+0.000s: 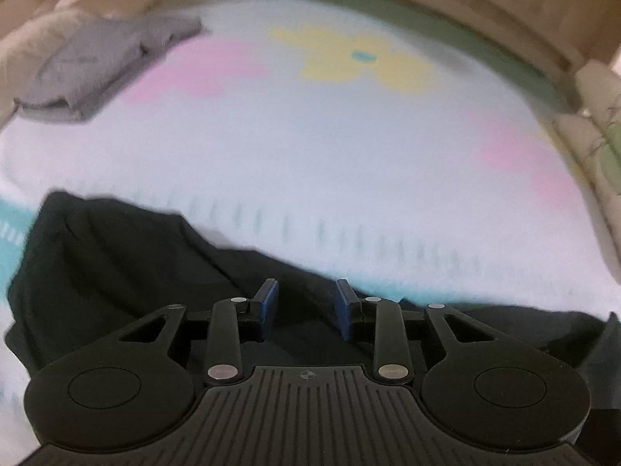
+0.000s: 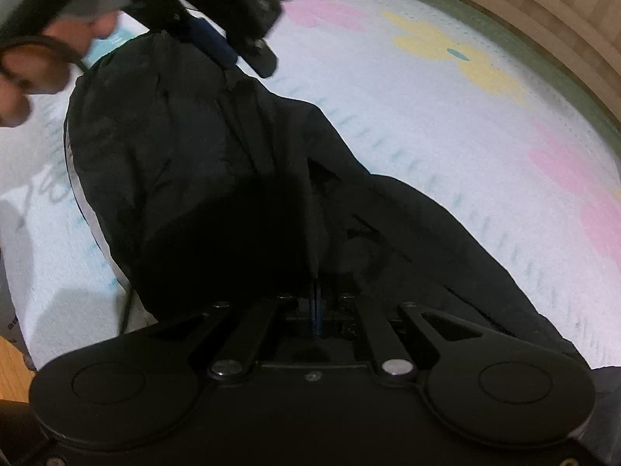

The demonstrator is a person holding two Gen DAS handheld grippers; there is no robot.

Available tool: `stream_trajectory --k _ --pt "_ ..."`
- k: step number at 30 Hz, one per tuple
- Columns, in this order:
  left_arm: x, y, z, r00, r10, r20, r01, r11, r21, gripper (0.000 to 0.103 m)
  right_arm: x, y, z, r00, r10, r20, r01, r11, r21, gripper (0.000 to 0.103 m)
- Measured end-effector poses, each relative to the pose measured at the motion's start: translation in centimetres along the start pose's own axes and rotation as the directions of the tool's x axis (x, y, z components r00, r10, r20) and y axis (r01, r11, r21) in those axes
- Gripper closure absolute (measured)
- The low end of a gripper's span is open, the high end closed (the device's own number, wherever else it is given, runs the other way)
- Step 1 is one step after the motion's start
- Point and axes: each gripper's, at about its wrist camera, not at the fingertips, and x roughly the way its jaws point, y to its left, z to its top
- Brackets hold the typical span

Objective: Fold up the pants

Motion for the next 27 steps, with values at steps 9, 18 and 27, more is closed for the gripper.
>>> stream_trajectory --k 9,18,27 --pt "1.3 1.7 -0.4 0.997 -0.025 -0.08 0.019 0.997 -0.068 0.073 -1.7 -2.0 1.0 0.997 0.025 0.072 -0.031 0.996 0.085 0.071" --pt "-2.3 2.6 -1.2 0.999 0.047 0.015 -0.046 0.998 -0.045 0.072 -2.2 -4.2 4.1 0.985 0.05 0.165 -0.079 0.981 0.179 0.046" --pt "-2.0 4.9 -2.8 0.996 0.08 -0.041 -0.081 0.996 -0.025 0.072 1.4 -3.3 6.9 0.983 0.162 0.088 -0.178 0.959 0.223 0.047"
